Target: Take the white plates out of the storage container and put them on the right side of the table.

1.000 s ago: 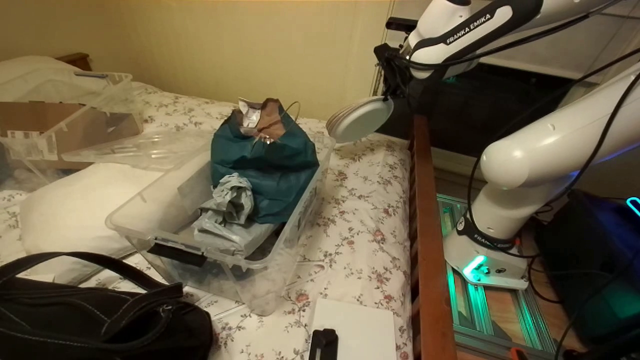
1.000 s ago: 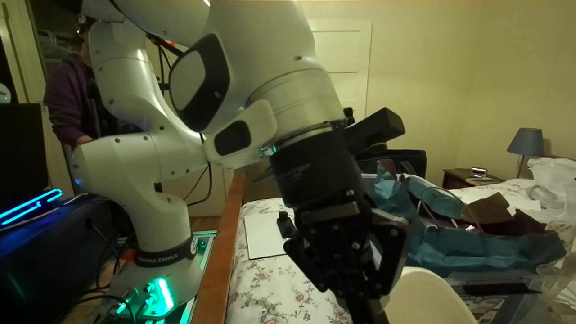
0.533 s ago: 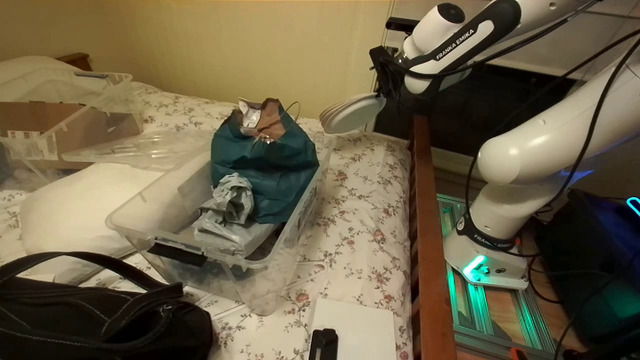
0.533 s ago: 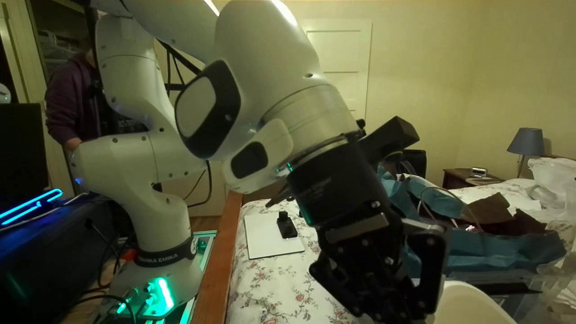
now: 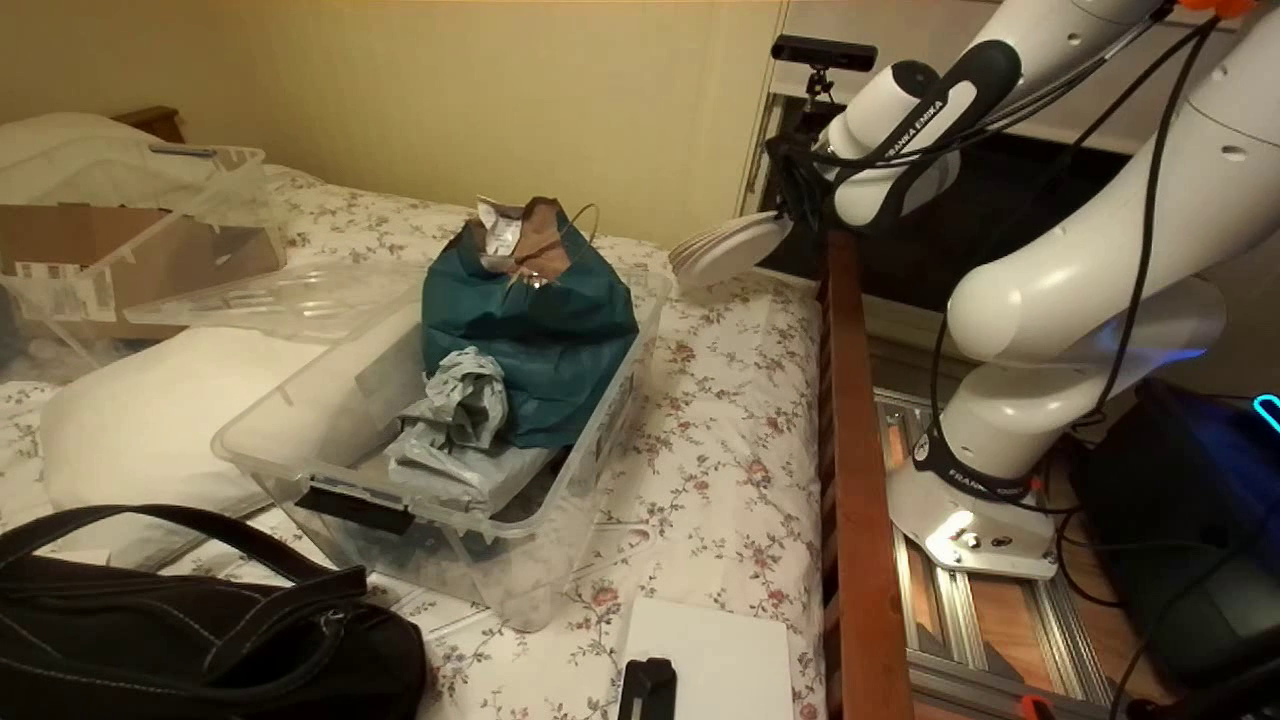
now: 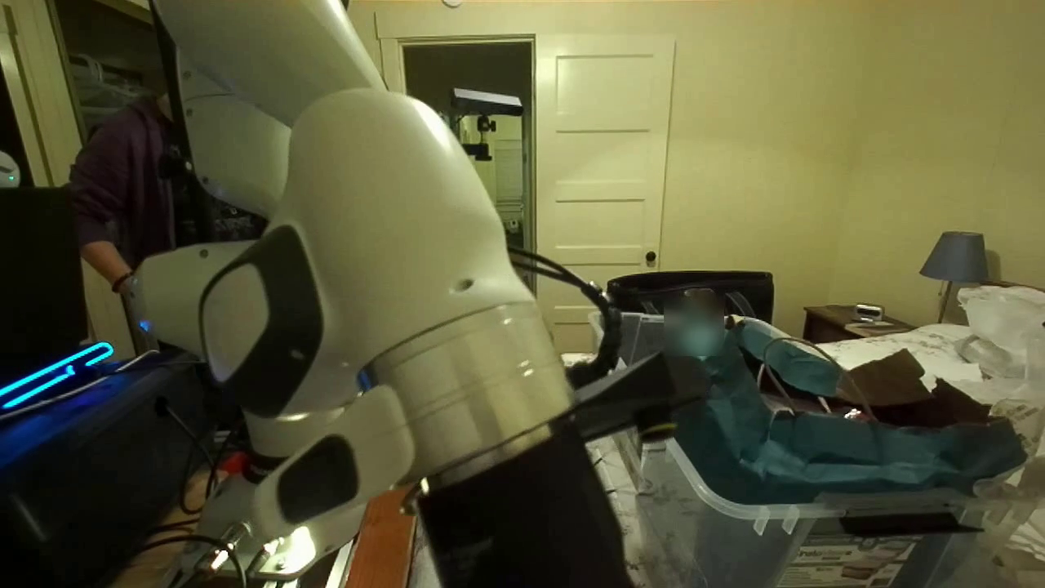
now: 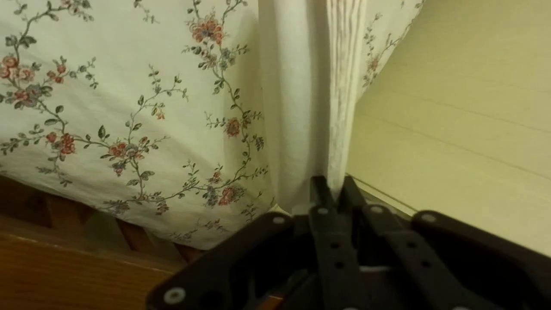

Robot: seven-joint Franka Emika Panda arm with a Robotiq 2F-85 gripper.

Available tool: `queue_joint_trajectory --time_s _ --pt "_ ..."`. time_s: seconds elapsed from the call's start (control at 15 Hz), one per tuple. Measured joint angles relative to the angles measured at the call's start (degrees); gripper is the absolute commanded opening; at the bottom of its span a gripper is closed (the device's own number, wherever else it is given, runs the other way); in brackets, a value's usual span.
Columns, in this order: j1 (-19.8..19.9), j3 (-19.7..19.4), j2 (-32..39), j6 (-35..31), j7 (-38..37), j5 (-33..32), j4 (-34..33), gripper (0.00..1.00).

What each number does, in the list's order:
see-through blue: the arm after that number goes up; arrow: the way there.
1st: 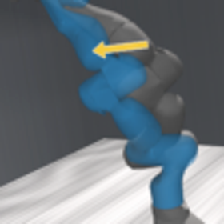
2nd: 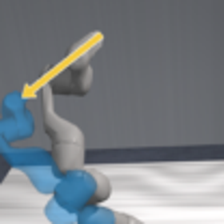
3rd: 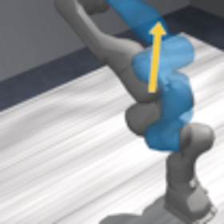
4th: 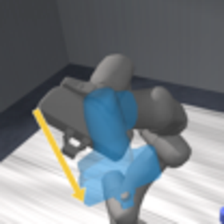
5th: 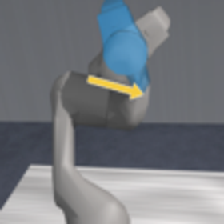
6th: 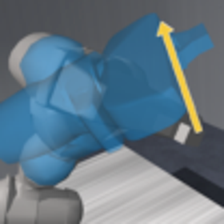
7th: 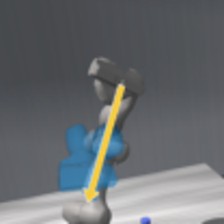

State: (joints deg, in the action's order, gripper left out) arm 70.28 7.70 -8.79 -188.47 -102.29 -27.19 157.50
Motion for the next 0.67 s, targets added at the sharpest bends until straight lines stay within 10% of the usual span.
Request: queue_joint_trajectory --time_s 0.67 --pt "6.95 -12.5 10.36 -9.14 -7.44 -42.81 -0.02 0.03"
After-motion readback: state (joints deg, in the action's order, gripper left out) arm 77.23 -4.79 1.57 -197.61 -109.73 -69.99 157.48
